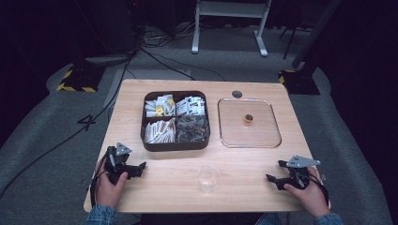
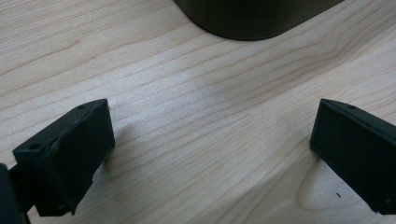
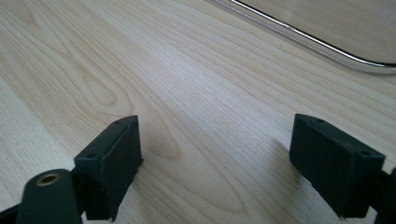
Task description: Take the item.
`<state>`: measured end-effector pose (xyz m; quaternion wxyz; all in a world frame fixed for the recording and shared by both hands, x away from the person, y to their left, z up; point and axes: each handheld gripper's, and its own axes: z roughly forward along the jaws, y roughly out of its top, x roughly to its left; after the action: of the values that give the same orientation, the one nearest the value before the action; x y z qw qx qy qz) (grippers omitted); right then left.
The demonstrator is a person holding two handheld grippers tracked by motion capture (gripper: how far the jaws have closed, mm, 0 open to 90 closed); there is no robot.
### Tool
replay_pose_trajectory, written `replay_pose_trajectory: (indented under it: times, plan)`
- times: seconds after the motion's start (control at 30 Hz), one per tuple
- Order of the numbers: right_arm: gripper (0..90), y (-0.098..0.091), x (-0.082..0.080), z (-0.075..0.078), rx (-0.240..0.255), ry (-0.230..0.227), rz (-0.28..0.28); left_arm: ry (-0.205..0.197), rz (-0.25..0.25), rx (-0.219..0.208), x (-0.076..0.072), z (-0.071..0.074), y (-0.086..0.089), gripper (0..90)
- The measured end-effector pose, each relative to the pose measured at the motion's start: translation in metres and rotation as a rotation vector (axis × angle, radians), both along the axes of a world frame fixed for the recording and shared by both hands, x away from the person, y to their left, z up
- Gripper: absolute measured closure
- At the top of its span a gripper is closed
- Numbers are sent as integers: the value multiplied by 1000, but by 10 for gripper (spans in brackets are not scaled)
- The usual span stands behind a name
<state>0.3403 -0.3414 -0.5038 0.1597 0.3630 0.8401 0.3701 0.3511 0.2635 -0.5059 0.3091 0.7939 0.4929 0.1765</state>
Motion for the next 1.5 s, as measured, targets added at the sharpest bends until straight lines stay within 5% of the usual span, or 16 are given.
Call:
replay_pose_trajectory:
  times: [0.6, 0.93, 1.5]
  plan:
    - [209, -3, -1, 14, 62, -10, 3, 0, 0, 1, 0, 0, 0, 2]
    - [222, 8, -7, 49, 102, -51, 88, 0, 0, 0, 0, 0, 0, 2]
    - [233, 37, 13, 95, 92, -89, 186, -1, 15, 0, 0, 0, -1, 2]
